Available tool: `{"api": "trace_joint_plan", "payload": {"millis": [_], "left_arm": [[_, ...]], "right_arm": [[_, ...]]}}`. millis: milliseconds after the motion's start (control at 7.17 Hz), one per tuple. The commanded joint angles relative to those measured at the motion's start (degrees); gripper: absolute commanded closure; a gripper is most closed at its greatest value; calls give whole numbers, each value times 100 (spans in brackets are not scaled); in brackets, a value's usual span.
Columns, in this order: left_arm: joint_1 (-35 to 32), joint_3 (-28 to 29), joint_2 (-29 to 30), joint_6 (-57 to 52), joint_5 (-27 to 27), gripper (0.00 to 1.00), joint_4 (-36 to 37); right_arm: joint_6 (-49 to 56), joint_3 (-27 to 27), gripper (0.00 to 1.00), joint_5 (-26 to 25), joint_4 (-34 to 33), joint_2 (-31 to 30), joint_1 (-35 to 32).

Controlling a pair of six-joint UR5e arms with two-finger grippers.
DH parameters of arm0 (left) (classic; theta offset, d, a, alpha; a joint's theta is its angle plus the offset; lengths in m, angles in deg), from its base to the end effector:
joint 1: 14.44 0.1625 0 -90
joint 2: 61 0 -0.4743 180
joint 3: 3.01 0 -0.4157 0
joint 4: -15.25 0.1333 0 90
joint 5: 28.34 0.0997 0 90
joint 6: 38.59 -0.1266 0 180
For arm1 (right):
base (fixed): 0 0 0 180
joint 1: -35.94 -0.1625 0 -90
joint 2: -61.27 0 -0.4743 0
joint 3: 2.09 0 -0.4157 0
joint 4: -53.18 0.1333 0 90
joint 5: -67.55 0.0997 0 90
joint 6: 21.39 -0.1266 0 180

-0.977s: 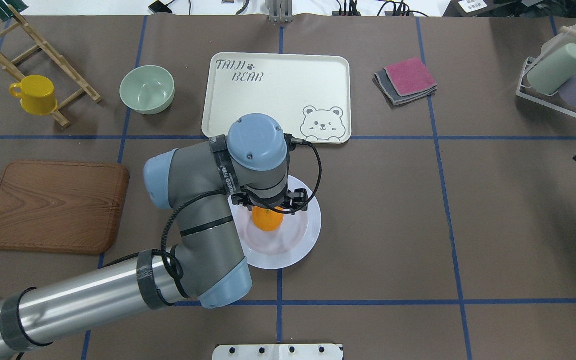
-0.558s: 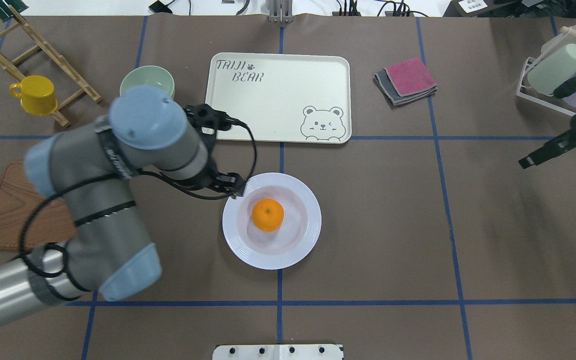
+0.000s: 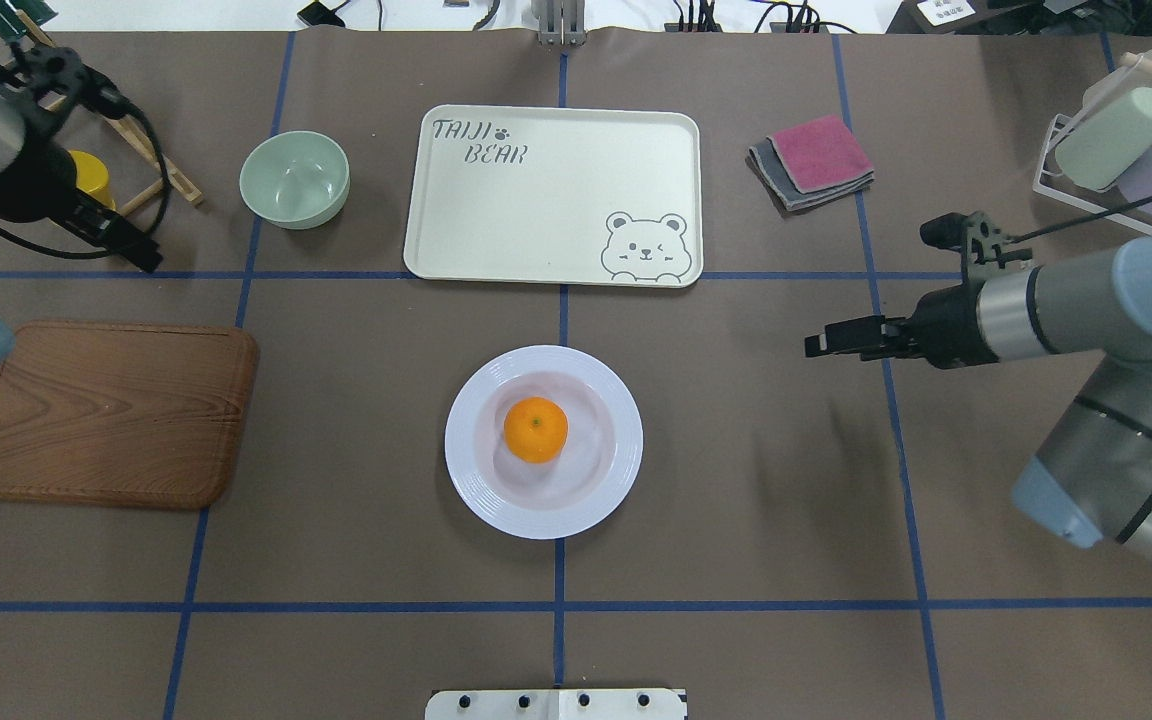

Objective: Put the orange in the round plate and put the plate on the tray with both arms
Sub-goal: 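Withdraw the left arm to rest while the right gripper moves toward the plate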

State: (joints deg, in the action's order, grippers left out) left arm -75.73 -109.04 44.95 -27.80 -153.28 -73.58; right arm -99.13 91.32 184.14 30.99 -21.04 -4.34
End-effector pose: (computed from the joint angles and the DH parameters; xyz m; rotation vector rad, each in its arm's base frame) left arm 0.2453 -0.5745 0.4364 0.2915 0.7420 0.4601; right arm -0.4095 -0.4475 0.4764 0.2489 -1.3762 0.0872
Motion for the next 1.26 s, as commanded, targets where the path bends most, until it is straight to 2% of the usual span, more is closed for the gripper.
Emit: {"api": "trace_joint_plan", "payload": {"millis": [0, 140, 279, 419, 698, 1116], "left_arm": [[-654, 555, -31, -1049, -110, 0, -3], [-795, 635, -49, -1235, -110, 0, 6], [-875, 732, -49, -1359, -110, 0, 6], [-963, 863, -49, -1569, -110, 0, -3], [-990, 908, -49, -1615, -110, 0, -3], [-990, 908, -58, -1597, -110, 0, -12]], "right_arm": [[-2377, 20, 0, -2017, 1484, 57, 1131], [-2839, -15, 0, -3470, 1916, 40, 1962], [-2852, 28, 0, -4729, 2103, 66, 2762], [-2922, -33, 0, -4881, 2096, 275, 2927], [-3764, -138, 1, -4882, 2096, 312, 2938], [-3749, -603, 1, -4882, 2087, 575, 2946]]}}
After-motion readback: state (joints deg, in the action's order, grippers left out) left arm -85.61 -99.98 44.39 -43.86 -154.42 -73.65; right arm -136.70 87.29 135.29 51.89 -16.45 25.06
